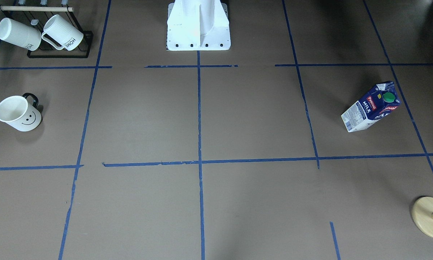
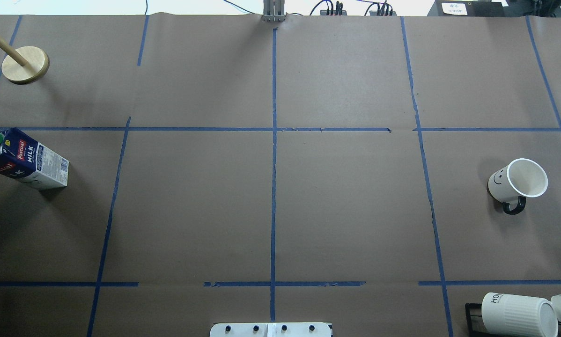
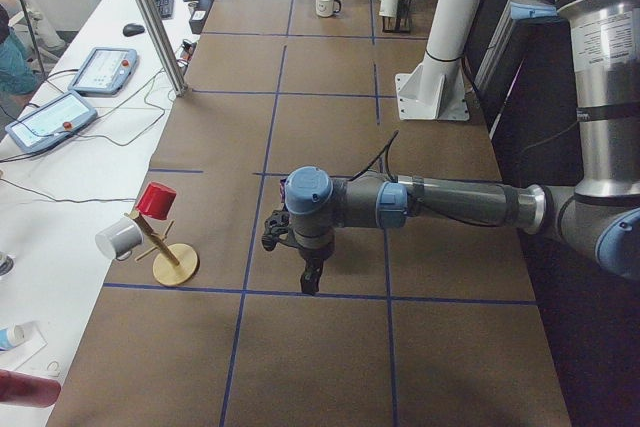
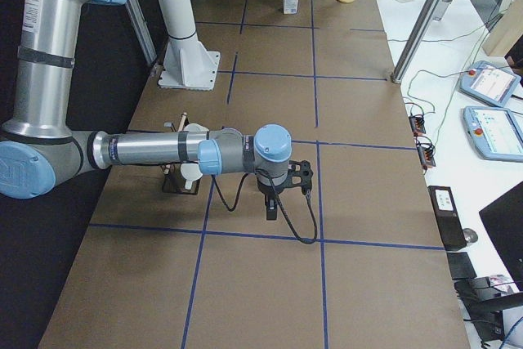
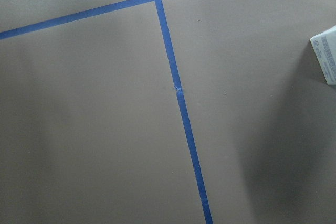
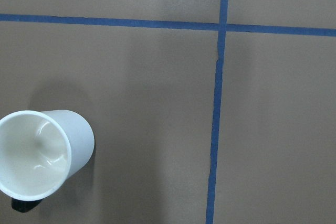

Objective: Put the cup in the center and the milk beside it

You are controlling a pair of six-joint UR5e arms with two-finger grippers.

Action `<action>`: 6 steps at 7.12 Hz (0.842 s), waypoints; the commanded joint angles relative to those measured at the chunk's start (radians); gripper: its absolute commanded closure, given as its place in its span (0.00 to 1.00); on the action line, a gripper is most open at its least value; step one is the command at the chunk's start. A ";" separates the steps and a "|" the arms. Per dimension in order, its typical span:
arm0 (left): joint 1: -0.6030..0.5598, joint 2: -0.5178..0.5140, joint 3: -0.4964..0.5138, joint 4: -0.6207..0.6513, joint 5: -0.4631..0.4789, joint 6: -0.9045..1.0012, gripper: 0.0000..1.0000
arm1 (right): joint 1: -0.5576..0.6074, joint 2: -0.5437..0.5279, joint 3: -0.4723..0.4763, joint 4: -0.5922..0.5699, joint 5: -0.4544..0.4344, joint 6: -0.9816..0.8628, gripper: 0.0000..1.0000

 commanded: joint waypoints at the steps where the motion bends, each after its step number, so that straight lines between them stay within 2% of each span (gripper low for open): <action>1: -0.002 0.007 -0.014 0.002 -0.003 0.000 0.00 | -0.001 0.007 0.017 0.001 0.004 0.052 0.00; 2: 0.000 0.007 -0.019 0.002 -0.001 0.000 0.00 | -0.001 0.032 0.042 0.002 0.007 0.095 0.00; 3: 0.000 0.007 -0.019 0.002 -0.001 0.000 0.00 | -0.047 0.032 0.063 0.058 0.004 0.106 0.00; 4: 0.000 0.007 -0.019 0.002 -0.003 0.000 0.00 | -0.099 0.032 0.039 0.153 -0.002 0.127 0.00; 5: 0.000 0.007 -0.017 0.002 -0.005 0.000 0.00 | -0.134 0.030 0.019 0.224 -0.004 0.248 0.00; 6: 0.000 0.007 -0.019 0.002 -0.005 0.002 0.00 | -0.212 0.011 0.016 0.322 -0.092 0.350 0.00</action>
